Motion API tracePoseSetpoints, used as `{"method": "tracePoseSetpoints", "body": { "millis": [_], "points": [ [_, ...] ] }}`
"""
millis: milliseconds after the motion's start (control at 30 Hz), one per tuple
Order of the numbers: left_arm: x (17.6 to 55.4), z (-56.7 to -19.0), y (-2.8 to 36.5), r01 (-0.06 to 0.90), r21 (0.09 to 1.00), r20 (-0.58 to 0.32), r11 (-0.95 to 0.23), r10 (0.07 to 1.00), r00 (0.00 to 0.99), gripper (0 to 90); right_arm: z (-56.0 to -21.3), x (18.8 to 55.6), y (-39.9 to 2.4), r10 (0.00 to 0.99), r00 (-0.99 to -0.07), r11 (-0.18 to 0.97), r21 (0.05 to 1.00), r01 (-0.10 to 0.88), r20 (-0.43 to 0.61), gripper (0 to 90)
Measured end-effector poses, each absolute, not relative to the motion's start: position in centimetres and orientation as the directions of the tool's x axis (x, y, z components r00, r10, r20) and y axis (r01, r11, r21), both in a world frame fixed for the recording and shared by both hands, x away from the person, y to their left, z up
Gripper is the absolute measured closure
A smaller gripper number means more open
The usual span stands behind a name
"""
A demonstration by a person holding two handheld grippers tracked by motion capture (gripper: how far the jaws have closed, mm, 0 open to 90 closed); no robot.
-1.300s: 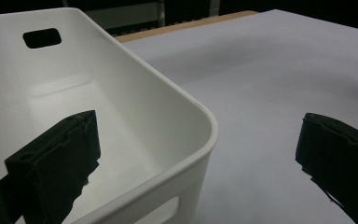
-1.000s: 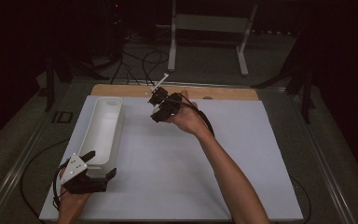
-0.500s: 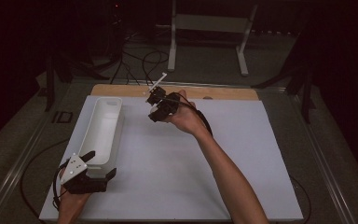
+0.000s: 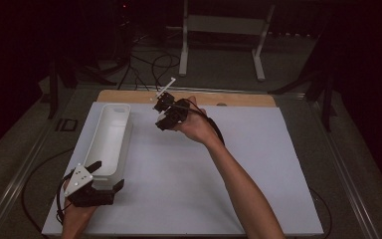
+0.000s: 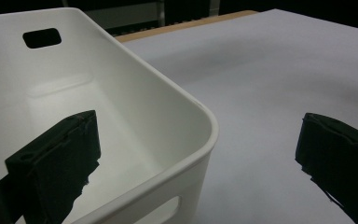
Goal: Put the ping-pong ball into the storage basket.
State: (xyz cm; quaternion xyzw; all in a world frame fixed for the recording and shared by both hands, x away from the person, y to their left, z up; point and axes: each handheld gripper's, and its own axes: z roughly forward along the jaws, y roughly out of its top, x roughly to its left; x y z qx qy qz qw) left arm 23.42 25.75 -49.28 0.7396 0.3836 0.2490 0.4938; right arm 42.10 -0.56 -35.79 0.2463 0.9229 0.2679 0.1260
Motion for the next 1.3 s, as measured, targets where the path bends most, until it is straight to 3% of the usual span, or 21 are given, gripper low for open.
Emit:
{"method": "tracePoseSetpoints", "body": {
  "millis": [1300],
  "points": [
    [23.4,-49.3,25.8,0.321,0.922,-0.011,-0.218,0.812,0.584,0.6,-36.1,41.2,1.7,0.481,-0.871,0.751,0.558,0.351,-0.099,50.0]
  ]
}}
